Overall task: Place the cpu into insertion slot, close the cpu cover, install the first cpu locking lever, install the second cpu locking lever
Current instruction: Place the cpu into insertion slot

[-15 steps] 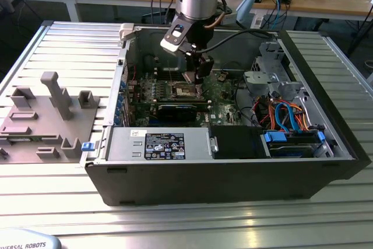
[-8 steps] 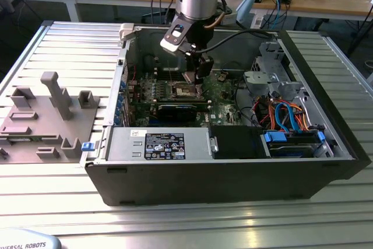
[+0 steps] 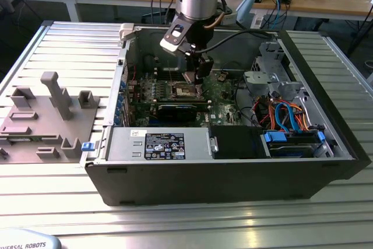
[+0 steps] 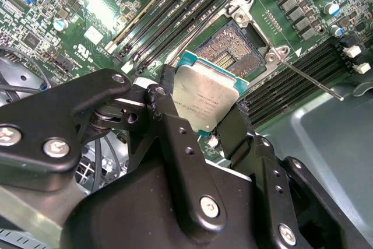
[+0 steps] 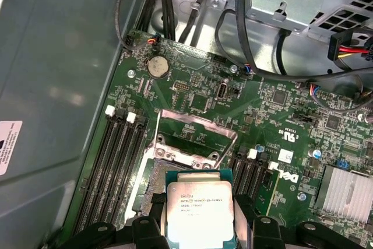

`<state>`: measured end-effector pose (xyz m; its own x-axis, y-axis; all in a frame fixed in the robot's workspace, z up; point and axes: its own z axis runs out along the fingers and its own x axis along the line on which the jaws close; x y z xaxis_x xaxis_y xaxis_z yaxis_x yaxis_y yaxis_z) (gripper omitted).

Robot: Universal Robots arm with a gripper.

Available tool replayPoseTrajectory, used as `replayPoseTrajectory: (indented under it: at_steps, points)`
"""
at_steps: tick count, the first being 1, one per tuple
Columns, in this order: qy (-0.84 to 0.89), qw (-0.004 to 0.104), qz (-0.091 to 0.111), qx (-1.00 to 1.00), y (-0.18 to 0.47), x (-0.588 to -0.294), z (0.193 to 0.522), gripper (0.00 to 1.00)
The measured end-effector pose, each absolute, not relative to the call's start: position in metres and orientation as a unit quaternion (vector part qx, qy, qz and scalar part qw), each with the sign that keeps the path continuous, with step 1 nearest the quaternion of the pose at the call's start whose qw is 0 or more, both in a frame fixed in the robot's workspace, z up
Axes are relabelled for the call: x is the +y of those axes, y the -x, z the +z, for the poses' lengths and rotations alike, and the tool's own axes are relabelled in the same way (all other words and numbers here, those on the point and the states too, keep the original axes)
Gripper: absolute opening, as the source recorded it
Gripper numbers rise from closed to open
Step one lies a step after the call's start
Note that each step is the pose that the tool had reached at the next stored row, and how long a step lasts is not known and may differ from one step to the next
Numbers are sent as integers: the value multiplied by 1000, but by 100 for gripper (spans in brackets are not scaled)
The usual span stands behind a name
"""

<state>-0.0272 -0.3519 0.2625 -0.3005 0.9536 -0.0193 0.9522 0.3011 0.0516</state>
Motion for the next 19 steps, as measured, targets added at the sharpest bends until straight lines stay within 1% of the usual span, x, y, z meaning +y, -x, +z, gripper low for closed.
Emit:
replayPoseTrajectory:
  at_steps: [19]
  points:
    - [-596, 23, 15, 802, 27, -352, 262, 55]
